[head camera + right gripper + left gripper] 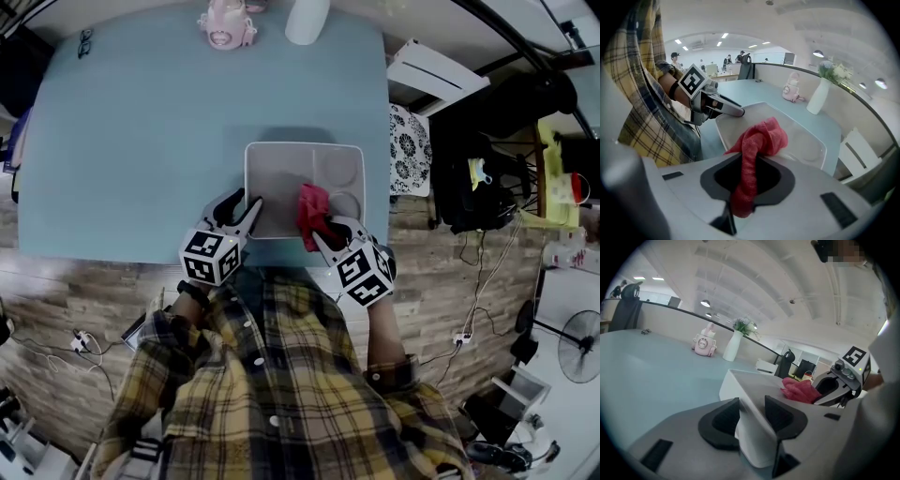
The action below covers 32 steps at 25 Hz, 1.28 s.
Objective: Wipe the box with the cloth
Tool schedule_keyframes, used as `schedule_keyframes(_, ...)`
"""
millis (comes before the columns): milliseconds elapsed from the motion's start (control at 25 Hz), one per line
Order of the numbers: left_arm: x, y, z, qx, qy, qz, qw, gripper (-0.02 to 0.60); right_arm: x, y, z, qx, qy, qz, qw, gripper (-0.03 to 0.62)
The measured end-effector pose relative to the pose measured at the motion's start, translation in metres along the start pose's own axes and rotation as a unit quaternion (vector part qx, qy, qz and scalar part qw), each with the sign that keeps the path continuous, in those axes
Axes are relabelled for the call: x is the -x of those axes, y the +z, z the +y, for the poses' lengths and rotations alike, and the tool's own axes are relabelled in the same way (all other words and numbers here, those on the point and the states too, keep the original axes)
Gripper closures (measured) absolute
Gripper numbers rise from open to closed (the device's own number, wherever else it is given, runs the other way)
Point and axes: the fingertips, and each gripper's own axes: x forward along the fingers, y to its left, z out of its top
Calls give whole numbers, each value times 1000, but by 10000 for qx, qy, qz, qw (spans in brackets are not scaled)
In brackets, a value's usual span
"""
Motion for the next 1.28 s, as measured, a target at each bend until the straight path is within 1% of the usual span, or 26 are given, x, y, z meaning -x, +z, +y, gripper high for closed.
schedule_keyframes(200, 1, 1, 0, -13, -12, 10, 10000, 414, 12, -19, -15, -309, -184, 117, 9993, 525)
schedule_keyframes(440, 0, 0, -1, -30, -23, 39, 10000, 413, 23, -49, -39, -767, -526, 206, 9955, 525)
schedule_keyframes(920, -1, -1, 0, -69, -39, 150, 9999, 411, 46, -82, -64, -1184, -1136, 418, 9856, 525)
schedule_keyframes(1040, -1, 0, -1, -216, -15, 203, 9996, 411, 52, -87, -68, -1163, -1278, 494, 9837, 525)
schedule_keyframes(1160, -1, 1, -2, -414, 18, 233, 9989, 411, 59, -89, -75, -971, -1499, 610, 9820, 525)
schedule_keyframes(1280, 0, 2, -3, -695, 90, 273, 9972, 413, 65, -79, -82, -793, -1704, 446, 9812, 525)
